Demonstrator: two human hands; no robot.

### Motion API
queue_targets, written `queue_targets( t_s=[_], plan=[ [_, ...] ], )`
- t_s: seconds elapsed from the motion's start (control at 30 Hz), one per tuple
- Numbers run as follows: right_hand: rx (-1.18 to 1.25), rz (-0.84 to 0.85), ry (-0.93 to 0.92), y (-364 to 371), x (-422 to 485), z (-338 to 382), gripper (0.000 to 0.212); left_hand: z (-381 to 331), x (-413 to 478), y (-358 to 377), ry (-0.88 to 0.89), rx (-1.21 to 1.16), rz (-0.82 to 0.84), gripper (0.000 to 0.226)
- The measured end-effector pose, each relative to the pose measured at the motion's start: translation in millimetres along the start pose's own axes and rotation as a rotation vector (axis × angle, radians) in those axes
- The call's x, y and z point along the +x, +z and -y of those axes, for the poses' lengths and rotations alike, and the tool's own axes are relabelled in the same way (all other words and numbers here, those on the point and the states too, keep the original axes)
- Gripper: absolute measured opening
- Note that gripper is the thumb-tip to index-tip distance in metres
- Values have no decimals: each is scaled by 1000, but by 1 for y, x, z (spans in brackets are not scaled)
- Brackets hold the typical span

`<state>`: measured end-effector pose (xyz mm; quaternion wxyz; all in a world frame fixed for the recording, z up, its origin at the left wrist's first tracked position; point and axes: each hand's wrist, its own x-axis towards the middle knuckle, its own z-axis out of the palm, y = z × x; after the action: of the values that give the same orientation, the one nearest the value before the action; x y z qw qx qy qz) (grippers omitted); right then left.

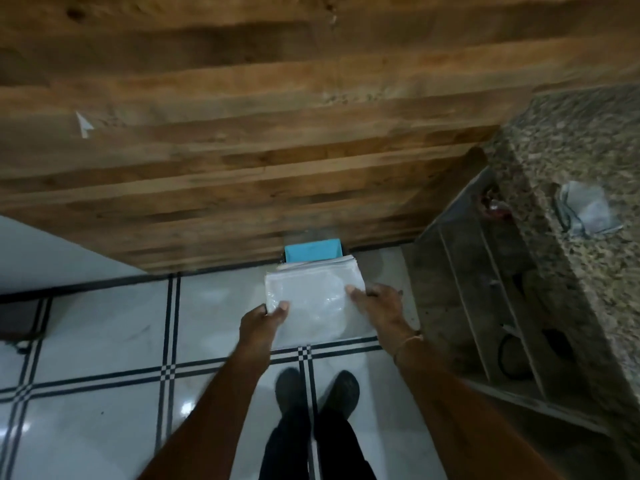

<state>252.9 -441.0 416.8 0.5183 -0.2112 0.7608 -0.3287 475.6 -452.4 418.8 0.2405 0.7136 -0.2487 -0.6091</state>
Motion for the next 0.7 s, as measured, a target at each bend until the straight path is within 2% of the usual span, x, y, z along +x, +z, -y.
queue_targets(
  t_s=[0.17,0.3,0.4,0.43,0.53,0.57,0.63,0.7],
  plan=[
    [-86,23,100,35,90,-39,21,29,82,6,-40,8,-106,11],
    [-107,-34,128,66,166,-97,25,64,160,14,-83,-68,-219,22],
    [-167,50,212,98,226,-142,31,88,223,12,-111,-104,-267,21],
    [-174,81,258,110,245,-159,36,98,244,12,-109,-114,-279,19],
    [-192,156,377,145,295,-205,83,125,300,12,-93,-102,-355,21],
    [-185,178,399,158,310,-221,91,135,316,11,-94,-77,-378,26],
    [-165,210,434,184,338,-251,94,154,344,7,-99,-73,-392,30],
    [-143,195,443,207,362,-276,88,172,367,3,-120,-99,-395,26]
  ],
)
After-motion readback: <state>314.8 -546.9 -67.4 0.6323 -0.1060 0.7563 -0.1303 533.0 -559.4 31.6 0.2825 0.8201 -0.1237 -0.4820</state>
